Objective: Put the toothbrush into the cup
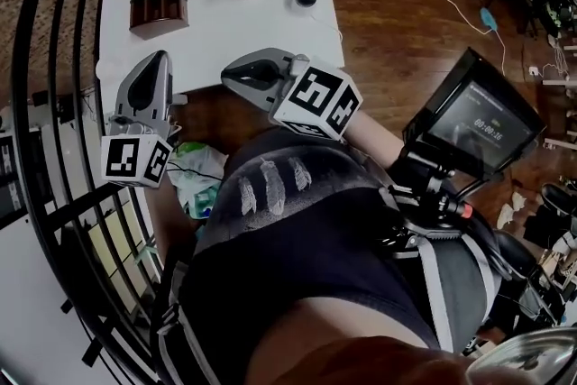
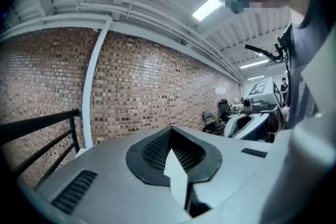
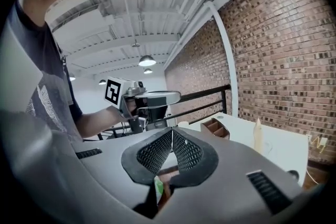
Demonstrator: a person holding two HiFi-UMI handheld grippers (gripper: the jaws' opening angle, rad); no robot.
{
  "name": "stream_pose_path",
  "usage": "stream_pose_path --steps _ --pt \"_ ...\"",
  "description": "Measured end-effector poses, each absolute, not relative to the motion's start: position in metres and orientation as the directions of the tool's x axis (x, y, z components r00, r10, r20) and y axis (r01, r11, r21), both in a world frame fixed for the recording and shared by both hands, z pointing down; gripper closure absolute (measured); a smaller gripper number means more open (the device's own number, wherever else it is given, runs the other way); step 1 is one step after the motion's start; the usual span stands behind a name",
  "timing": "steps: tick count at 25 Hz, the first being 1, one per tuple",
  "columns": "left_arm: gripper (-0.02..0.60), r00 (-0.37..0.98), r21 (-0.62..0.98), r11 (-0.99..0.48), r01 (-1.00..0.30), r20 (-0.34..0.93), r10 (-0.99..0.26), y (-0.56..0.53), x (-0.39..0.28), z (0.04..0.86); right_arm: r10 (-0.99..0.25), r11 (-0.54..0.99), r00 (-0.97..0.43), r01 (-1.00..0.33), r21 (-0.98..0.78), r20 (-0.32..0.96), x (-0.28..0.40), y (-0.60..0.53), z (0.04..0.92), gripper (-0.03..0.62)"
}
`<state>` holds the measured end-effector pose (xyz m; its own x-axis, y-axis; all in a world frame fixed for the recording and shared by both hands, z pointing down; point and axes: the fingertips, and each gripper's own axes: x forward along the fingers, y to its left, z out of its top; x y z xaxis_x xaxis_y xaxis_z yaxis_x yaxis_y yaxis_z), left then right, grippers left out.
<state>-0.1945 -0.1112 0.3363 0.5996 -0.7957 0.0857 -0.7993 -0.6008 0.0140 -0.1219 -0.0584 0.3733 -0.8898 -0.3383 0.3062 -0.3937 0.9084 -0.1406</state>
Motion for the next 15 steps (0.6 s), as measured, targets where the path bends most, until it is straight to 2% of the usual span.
stream_pose_path --steps 10,15 --pt "0.584 0.599 0.027 -0.598 -0.801 0.067 -0.798 -0.070 -0.217 0.352 -0.359 0.901 -0.869 -0.418 -0.117 0.341 -0.136 -0.019 0.384 0.592" --pt "0.584 0.629 0.053 -0.627 -0.777 0.049 -0.776 -0.063 -0.202 0.359 -0.365 0.900 -0.862 -0.424 -0.105 0.352 -0.129 -0.009 0.385 0.592"
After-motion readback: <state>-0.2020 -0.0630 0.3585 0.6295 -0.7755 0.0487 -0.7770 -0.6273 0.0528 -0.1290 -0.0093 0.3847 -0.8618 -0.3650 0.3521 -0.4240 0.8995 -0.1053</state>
